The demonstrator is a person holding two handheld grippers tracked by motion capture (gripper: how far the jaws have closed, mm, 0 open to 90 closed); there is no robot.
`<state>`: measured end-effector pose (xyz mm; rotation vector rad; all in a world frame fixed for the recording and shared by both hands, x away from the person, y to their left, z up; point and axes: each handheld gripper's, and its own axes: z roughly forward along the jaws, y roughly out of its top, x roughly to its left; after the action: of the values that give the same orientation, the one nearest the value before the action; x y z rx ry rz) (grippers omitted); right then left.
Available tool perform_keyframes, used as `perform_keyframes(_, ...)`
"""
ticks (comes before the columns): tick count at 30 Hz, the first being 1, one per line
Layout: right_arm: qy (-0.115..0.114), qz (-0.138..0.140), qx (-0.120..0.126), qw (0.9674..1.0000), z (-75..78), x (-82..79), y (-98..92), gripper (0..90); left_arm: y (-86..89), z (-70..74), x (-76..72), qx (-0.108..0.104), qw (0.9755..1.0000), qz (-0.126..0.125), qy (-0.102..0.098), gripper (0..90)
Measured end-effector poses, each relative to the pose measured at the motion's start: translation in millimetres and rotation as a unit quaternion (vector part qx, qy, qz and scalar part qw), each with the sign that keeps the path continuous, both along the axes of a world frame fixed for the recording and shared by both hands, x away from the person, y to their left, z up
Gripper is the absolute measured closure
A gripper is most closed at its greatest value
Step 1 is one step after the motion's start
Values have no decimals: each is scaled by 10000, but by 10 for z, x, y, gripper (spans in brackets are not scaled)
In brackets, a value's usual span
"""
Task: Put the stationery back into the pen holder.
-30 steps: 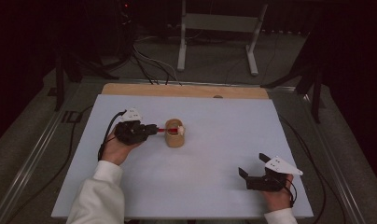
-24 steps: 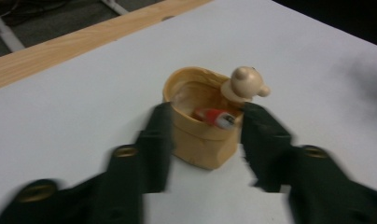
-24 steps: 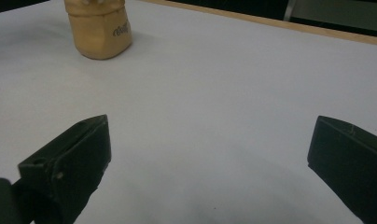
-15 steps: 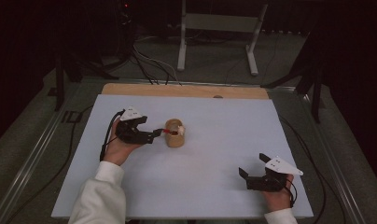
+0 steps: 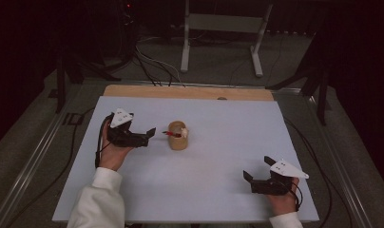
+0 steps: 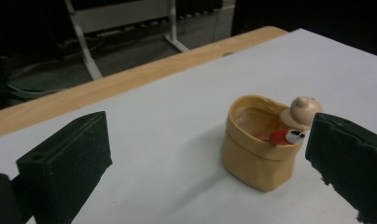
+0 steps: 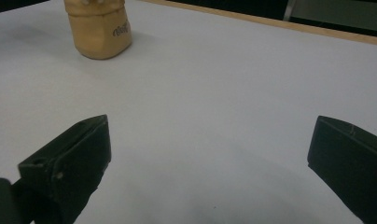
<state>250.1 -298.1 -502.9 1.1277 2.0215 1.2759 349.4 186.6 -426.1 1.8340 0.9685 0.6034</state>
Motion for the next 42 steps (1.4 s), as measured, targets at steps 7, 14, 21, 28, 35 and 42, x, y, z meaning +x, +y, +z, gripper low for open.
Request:
perform_keyframes(7,0,1,1,10000,0,-1,2,2,106,-11,-127,-46,9996,180,-227,6)
perform_keyframes(14,-1,3,3,10000,-1,-2,4,2,197,-86,-264,-95,9993,203,-315,6)
perform_keyframes(21,6,7,10,10000,-1,-4,7,2,265,-185,-390,-8,9990,305,-335,6)
perform_keyframes(28,-1,19,21,10000,2,-5,6,2,324,-337,-532,47,9989,354,-311,7)
perform_keyframes(35,-41,37,36,10000,2,-8,7,2,373,-488,-693,-63,9986,416,-308,7)
perform_keyframes(42,-60,35,66,10000,12,-16,-1,2,449,-612,-843,-155,9983,513,-206,7)
